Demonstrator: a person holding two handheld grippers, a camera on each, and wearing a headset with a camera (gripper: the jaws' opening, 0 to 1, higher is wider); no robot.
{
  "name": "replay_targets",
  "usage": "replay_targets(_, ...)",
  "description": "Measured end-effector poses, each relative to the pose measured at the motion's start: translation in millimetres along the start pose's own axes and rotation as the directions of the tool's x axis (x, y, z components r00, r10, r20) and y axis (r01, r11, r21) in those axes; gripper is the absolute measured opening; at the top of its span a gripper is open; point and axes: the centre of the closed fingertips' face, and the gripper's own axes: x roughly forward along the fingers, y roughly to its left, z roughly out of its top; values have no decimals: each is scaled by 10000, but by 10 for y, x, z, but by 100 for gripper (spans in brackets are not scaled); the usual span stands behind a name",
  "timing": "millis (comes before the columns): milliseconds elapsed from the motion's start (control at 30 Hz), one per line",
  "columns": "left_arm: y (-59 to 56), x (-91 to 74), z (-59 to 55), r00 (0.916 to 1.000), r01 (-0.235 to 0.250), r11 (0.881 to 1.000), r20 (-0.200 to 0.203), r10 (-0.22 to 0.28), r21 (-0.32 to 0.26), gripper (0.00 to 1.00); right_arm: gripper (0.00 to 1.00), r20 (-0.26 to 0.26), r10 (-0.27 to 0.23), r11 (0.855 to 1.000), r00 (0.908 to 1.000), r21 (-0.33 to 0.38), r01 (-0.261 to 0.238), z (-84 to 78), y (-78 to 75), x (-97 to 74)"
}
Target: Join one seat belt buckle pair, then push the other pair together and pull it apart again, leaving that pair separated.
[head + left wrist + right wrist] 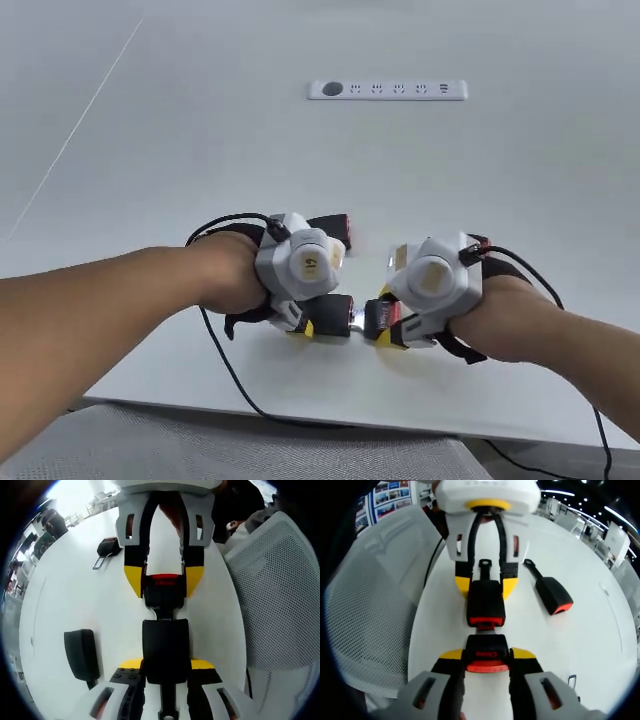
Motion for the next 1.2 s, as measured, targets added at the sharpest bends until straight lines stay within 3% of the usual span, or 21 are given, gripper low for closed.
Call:
replay_targets(267, 2, -5, -10, 9999, -1, 10000, 125, 0, 55, 32, 31, 22, 27, 10000, 10000, -9, -27, 83, -1, 45)
replay_targets(300, -1, -19, -52, 10000, -5, 10000, -99, 6, 26, 32, 31, 26, 81, 9999, 10000, 112, -81, 93, 14, 71)
replay_targets(333, 1, -9, -19, 9999, 26, 9999, 142, -28, 125, 32, 31, -54, 72, 10000, 10000, -21, -72, 77, 14, 44)
replay_targets(600, 19, -8, -25, 9998, 44, 10000, 180, -45, 54, 32, 32, -70, 63, 9999, 10000, -101, -63, 69, 15, 37)
replay_targets(733, 14, -28, -37, 9981, -102, 9996, 607, 119, -279, 32, 32, -79, 79, 9992, 9999, -388, -82, 37, 0, 30)
replay_targets(1200, 18, -21, -30, 9988, -94, 9993, 468, 111, -362, 33, 33, 370, 140, 9999, 9992, 10, -141, 46, 3, 31)
